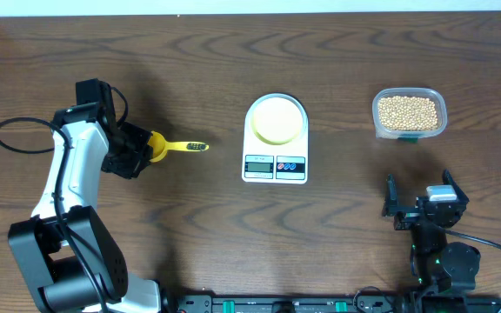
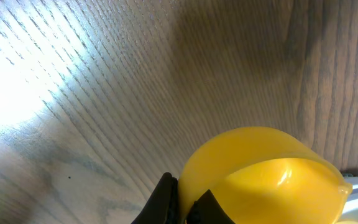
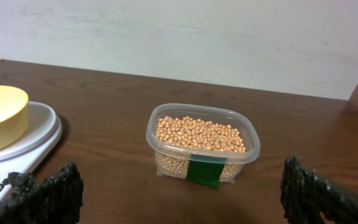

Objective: Scoop item into bowl and weigh 50g on scale
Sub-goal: 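Raise the right arm and swing the right gripper toward the scale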

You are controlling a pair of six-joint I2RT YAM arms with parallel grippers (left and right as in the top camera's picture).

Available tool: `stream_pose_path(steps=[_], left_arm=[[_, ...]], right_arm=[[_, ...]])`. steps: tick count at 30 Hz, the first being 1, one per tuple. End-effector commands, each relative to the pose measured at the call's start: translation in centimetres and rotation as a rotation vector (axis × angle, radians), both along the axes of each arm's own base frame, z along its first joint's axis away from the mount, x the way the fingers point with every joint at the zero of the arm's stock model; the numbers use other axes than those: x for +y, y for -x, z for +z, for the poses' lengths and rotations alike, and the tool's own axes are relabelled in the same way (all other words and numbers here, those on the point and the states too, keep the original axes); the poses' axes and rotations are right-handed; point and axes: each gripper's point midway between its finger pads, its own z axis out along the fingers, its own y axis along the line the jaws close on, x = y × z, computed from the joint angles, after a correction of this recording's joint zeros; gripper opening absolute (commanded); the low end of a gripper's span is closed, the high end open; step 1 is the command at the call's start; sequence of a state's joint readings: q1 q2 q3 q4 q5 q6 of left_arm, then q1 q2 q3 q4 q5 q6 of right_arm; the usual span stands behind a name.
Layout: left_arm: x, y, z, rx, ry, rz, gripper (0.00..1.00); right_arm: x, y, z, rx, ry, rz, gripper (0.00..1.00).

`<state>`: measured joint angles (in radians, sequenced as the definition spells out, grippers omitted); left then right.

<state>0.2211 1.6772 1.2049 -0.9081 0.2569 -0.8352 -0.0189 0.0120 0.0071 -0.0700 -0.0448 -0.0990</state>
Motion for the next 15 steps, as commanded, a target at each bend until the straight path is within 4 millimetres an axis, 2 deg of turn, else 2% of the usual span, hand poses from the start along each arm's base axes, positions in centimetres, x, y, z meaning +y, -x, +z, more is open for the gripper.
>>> stream_pose_path(steps=[1, 5, 11, 15], left_arm=[[0.3, -0.6, 1.0, -0.029, -0.005, 0.031, 0.08], [0.0, -0.6, 1.0, -0.03, 0.015, 0.045, 0.08], [-0.2, -0.8, 1.1, -0.037, 0.029, 0.044, 0.08], [-0.2, -0.8, 1.1, -0.033, 0.035, 0.079, 0.08]], right_arm=[[-0.3, 0.0, 0.0, 0.0, 0.003, -0.016, 0.99], [-0.3, 0.0, 0.0, -0.002, -0.004, -0.015, 0.99], [-0.3, 0.0, 0.9, -0.032, -0.254, -0.03, 0.99], [-0.1, 0.0, 1.1, -0.034, -0.333, -0.02, 0.99]])
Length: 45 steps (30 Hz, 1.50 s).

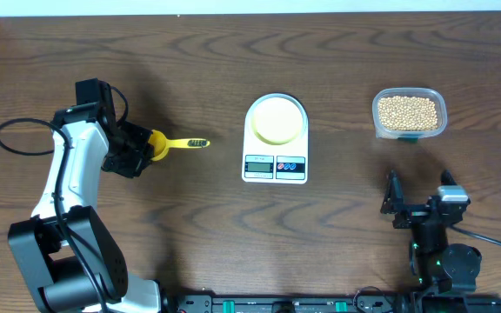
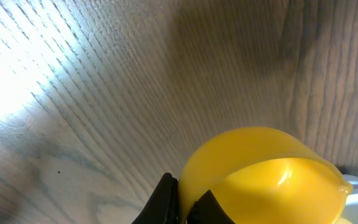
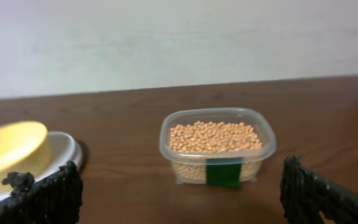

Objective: Scoop item into bowl and weigh 50g on scale
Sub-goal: 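Raise the right arm and swing the right gripper toward the scale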

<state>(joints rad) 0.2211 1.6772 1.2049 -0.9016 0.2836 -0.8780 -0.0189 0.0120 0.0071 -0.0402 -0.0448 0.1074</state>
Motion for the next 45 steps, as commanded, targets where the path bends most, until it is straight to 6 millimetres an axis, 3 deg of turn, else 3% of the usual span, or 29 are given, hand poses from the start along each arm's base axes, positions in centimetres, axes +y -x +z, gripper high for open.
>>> stream_pose_path(steps=[1, 10, 18, 27, 36, 45], left_arm=[[0.2, -0.6, 1.0, -0.029, 0.003, 0.044, 0.08], [-0.4, -0.8, 1.2, -0.038, 0.041, 0.043, 0.08], [-0.6, -0.8, 1.2, -0.036, 0.055, 0.059, 0.08], [-0.6, -0.8, 1.2, -0.032, 0.057, 0.073, 0.08], [-0.6, -0.8, 1.5, -0.037, 0.057, 0.077, 0.08], [-0.6, -1.1, 4.4, -0.138, 0.039, 0.079, 0.08]], right_arm=[[0.1, 0.1, 0.8, -0.017, -0.128, 0.007, 0.99], [0.5, 0.4, 4.0, 0.002, -0.163, 0.026, 0.99], [2.3, -1.6, 5.3, 0.145, -0.18, 0.124, 0.99], [6.0, -5.1, 5.7, 0.31, -0.294, 0.325, 0.99], [9.0, -7.2, 4.4, 0.422, -0.435, 0.498, 0.99], [10.2, -8.1, 4.5, 0.445, -0.567, 0.563, 0.99]])
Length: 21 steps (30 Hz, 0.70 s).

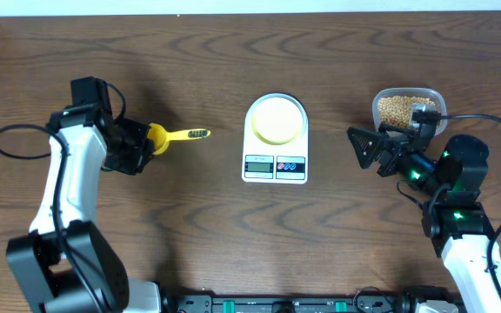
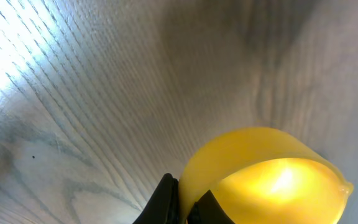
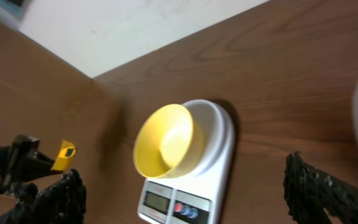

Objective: Scoop item into bowl and weigh 50g on scale
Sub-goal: 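Raise the right arm and swing the right gripper toward the scale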

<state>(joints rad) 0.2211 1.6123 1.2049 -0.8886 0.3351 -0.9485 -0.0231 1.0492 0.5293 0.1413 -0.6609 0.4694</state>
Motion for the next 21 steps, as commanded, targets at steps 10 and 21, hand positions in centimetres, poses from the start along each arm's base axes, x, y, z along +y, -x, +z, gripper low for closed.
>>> stream_pose_path(steps=[10, 21], left_arm=[[-0.6, -0.5, 3.7, -0.117, 0.025, 0.007, 0.08], [-4.4, -0.9, 3.9, -0.137, 0.024, -0.119, 0.07]], right_arm=[[0.4, -0.3, 1.5, 0.09, -0.174, -0.025, 0.99], [2.3, -0.2, 0.3, 0.174, -0.212, -0.016, 0.99]])
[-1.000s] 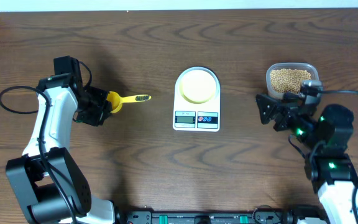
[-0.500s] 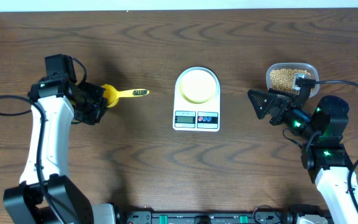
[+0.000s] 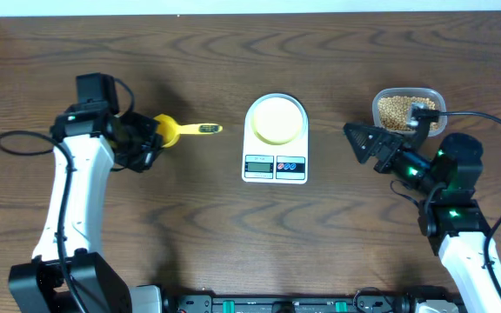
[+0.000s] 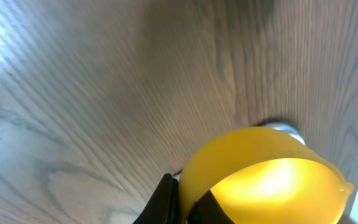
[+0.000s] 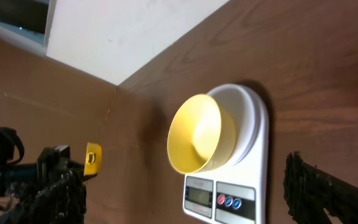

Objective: Scoop item into bowl and weigh 50g on scale
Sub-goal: 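Raise the right arm and swing the right gripper toward the scale, then carry the scoop with the left gripper over the scale toward the right gripper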

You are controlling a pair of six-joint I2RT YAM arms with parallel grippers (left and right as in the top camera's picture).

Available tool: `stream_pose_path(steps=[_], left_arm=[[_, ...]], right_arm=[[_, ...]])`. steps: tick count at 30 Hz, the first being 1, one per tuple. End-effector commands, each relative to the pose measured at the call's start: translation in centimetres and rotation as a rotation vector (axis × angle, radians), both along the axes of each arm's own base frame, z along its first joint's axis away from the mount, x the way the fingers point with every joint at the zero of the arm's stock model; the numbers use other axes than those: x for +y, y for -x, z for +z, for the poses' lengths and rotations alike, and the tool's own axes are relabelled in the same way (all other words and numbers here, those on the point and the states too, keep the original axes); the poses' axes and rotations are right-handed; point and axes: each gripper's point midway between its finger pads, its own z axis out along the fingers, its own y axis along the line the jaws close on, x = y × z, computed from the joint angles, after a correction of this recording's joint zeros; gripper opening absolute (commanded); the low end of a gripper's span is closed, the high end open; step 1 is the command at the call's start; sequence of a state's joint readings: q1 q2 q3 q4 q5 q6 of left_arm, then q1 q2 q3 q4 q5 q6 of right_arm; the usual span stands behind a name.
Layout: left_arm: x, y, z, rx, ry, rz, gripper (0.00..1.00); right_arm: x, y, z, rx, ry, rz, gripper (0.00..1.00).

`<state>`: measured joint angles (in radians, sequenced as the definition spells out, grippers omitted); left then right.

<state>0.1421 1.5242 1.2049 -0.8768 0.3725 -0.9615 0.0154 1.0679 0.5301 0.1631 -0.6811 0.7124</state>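
A white scale (image 3: 275, 143) stands mid-table with a yellow bowl (image 3: 277, 119) on its platter; both also show in the right wrist view, bowl (image 5: 201, 134) and scale (image 5: 241, 180). My left gripper (image 3: 150, 139) is shut on the cup end of a yellow scoop (image 3: 181, 130), left of the scale, handle pointing right. In the left wrist view the scoop's cup (image 4: 266, 177) fills the lower frame beside a black finger (image 4: 166, 199). My right gripper (image 3: 365, 146) hangs open right of the scale, facing it, fingers (image 5: 328, 193) wide apart and empty.
A clear tub of beans (image 3: 407, 109) sits at the back right, just behind the right arm. The left arm's cable (image 3: 16, 139) loops over the table at the far left. The table's front edge carries a black rail (image 3: 277, 304).
My left gripper has carried the scoop a little to the right, closer to the scale. The right gripper stays by the bean tub, now tilted slightly more toward the scale.
At first the left gripper held the scoop at the left while the right arm sat low at the front right, facing the bean tub. Later the right gripper was raised beside the tub, facing the scale. Now the scoop is nearer the scale.
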Motion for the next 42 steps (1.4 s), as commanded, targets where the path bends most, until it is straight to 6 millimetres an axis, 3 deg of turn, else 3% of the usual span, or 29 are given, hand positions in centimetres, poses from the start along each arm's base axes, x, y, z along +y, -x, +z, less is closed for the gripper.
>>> stream_pose_path(steps=[1, 7, 13, 20, 25, 31, 36, 38, 42], left_arm=[[-1.7, -0.6, 1.0, -0.039, 0.002, -0.058, 0.07], [-3.8, -1.0, 1.2, -0.066, 0.001, -0.119, 0.08], [-5.9, -1.4, 1.5, -0.098, 0.004, -0.173, 0.08], [-6.7, -1.4, 1.5, -0.105, 0.004, -0.196, 0.08], [-6.7, -1.4, 1.5, -0.1, 0.01, -0.181, 0.08], [-6.7, -1.6, 1.6, -0.101, 0.016, -0.163, 0.08], [-6.7, -1.6, 1.6, -0.101, 0.017, -0.163, 0.08], [-6.7, -1.6, 1.6, -0.099, 0.018, -0.159, 0.08], [-6.9, -1.5, 1.6, -0.094, 0.024, -0.149, 0.08]], right_arm=[[1.1, -0.5, 0.1, 0.042, -0.032, -0.004, 0.99], [3.0, -0.2, -1.3, 0.108, -0.048, 0.028, 0.99], [5.3, 0.0, -1.4, 0.104, -0.067, 0.086, 0.99], [5.3, -0.1, -1.4, 0.097, -0.062, 0.085, 0.99], [5.4, 0.0, -1.4, 0.105, -0.068, 0.085, 0.76], [5.6, 0.1, -1.4, 0.119, -0.082, 0.085, 0.71], [5.9, 0.2, -1.4, 0.128, -0.089, 0.085, 0.74], [6.1, 0.2, -1.4, 0.127, -0.085, 0.087, 0.83], [6.5, 0.3, -1.5, 0.124, -0.077, 0.081, 0.9]])
